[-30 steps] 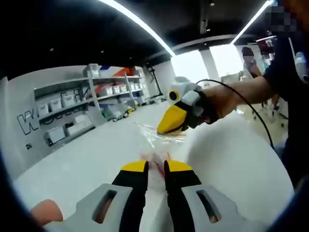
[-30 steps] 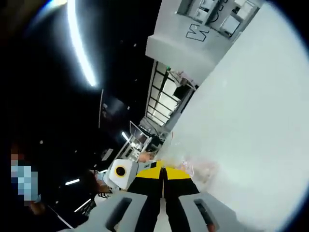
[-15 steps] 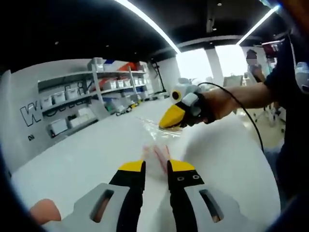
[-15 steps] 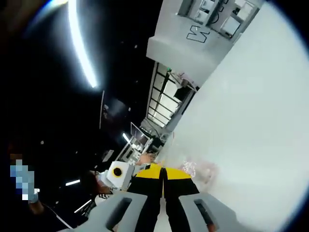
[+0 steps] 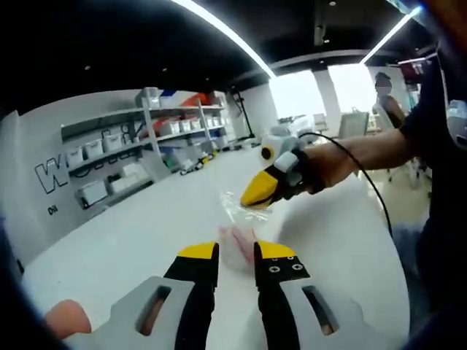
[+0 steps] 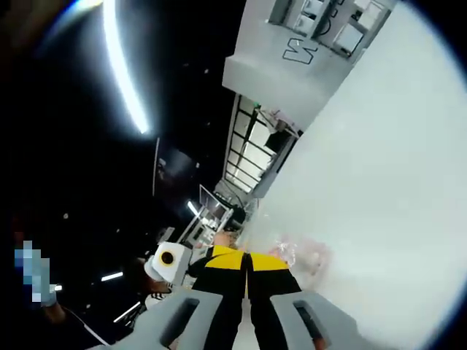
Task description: Open the resealable bag by pulling the two sides of the seal apart until the entire bag opening is separated and visibly accessible.
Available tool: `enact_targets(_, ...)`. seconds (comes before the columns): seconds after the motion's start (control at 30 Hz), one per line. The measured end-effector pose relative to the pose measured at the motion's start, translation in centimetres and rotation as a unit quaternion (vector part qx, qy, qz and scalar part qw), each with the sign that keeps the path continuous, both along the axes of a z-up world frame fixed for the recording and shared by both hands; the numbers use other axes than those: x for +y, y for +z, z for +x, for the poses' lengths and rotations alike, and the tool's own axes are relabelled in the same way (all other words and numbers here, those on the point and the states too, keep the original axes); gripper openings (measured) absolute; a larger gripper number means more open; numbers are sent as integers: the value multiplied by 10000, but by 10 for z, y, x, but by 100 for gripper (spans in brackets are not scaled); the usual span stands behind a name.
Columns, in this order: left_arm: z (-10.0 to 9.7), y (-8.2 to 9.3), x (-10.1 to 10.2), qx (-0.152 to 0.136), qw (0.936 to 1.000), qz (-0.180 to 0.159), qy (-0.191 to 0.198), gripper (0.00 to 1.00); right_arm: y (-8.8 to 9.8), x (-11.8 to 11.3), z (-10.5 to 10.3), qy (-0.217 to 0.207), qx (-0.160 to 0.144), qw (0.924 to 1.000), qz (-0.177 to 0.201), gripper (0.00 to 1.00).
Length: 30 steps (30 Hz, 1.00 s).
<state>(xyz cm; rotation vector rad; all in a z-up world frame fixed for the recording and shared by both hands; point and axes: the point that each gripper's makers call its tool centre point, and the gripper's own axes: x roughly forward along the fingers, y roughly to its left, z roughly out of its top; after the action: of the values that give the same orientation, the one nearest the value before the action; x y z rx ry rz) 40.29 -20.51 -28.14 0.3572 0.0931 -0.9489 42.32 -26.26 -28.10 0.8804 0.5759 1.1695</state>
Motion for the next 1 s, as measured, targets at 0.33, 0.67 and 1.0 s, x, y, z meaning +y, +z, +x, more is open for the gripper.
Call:
enact_targets(0.33, -1, 5, 1, -18, 10000, -6, 40, 22, 0, -1, 3, -1, 3, 10000, 28, 0)
enact_targets(0.67, -3, 9, -2, -20, 10000, 8, 71, 28, 1, 0, 0, 8, 0, 10000, 36, 0)
enact_targets(1.0, -2, 18, -10, 77, 10000, 23, 57, 33, 0, 2, -6, 11, 12, 10000, 70, 0)
